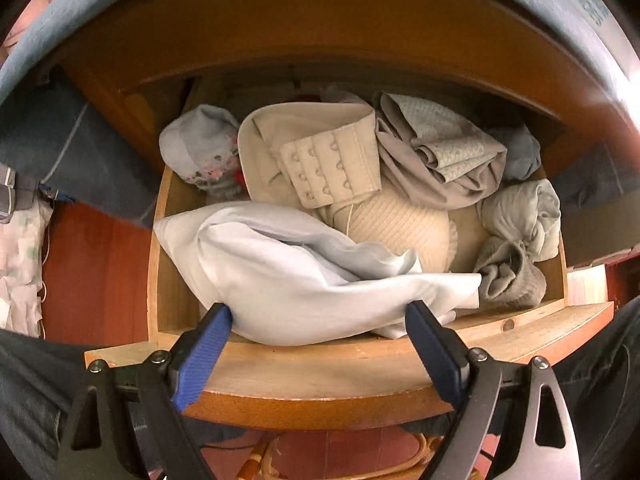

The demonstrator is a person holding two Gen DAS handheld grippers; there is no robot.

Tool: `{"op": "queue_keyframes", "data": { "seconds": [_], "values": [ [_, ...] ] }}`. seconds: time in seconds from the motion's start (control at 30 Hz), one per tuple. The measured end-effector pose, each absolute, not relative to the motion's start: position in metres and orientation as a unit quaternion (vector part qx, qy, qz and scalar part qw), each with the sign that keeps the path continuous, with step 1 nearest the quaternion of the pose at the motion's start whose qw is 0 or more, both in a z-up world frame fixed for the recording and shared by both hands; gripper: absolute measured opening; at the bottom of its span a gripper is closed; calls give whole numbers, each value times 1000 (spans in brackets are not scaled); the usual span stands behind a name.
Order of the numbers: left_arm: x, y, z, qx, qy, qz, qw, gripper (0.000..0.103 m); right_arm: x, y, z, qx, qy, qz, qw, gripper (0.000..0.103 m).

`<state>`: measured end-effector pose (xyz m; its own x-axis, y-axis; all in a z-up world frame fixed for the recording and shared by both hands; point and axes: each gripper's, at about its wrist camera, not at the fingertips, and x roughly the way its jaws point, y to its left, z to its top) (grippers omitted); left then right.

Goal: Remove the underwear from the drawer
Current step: 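Lower the left tool over the open drawer of underwear, then grasp the beige underwear with the left gripper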

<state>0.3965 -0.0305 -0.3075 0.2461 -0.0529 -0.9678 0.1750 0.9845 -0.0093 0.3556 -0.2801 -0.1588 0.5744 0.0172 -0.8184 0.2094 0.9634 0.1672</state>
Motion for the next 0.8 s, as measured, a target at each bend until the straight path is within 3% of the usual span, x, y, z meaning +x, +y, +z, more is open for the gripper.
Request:
{"op": "queue_keyframes", "data": {
  "seconds": [0.37,0.73,0.8],
  "values": [
    [451,-36,-307,56,636,-68,767,91,351,-287,-161,129,459,-62,877,102],
    [485,-37,-306,43,556,-82,826,92,353,-285,-172,123,474,-58,870,102],
    [485,-34,-312,43,546,-81,833,97,353,-282,-172,120,475,-56,870,102]
  ]
}}
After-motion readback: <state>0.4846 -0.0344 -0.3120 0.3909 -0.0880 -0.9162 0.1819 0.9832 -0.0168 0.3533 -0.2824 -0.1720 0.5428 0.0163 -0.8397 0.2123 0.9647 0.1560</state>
